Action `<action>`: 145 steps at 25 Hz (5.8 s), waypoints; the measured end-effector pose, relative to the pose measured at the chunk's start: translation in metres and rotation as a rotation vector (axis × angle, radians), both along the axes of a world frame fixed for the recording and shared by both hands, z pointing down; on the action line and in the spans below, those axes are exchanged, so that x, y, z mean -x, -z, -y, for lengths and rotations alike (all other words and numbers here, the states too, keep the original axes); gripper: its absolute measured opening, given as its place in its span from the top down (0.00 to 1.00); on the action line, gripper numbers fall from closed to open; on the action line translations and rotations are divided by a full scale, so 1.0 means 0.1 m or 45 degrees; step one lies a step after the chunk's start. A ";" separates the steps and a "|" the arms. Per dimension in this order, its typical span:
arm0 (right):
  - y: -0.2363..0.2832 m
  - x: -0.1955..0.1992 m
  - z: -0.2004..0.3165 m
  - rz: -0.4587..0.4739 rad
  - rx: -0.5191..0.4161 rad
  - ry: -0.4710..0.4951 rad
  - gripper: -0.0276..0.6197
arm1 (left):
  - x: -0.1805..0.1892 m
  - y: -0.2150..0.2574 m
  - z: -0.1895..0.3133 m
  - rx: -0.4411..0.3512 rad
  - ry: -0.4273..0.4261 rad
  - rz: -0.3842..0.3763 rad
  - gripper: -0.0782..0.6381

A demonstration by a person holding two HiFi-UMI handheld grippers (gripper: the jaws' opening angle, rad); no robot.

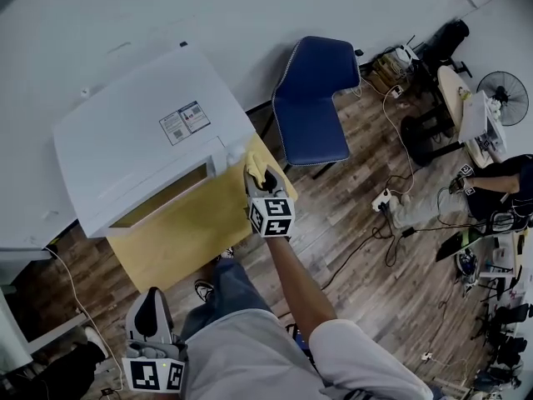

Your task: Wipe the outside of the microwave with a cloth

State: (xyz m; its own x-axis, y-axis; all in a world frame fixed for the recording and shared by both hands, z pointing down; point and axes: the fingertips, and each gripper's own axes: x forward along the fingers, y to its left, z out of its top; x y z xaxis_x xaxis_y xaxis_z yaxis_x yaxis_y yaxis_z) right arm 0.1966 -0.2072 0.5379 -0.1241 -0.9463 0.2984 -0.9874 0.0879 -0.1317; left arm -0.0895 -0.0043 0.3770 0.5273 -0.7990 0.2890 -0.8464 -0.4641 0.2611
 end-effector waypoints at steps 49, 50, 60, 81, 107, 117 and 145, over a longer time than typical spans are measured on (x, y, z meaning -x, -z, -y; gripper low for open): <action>-0.10 1.41 -0.18 0.184 -0.079 0.114 0.78 | 0.64 0.09 -0.62 -0.024 0.192 0.046 0.90; -0.10 1.45 -0.18 0.195 -0.079 0.121 0.78 | 0.68 0.09 -0.64 -0.021 0.207 0.047 0.90; -0.13 2.17 -0.39 0.210 -0.073 0.341 0.78 | 0.84 0.05 -0.82 -0.012 0.238 0.049 0.90; -0.22 3.21 -0.68 0.228 -0.054 0.592 0.78 | 1.15 0.03 -1.19 -0.006 0.358 0.052 0.90; -0.38 4.18 -1.00 0.392 0.086 0.700 0.78 | 1.30 0.07 -1.24 -0.003 0.444 0.044 0.90; -0.06 3.02 -0.83 0.337 -0.015 0.596 0.77 | 0.91 0.07 -0.90 -0.020 0.302 -0.034 0.90; -0.10 -0.17 0.23 -0.136 0.039 0.289 0.77 | 0.12 -0.25 -0.01 0.071 0.067 -0.019 0.90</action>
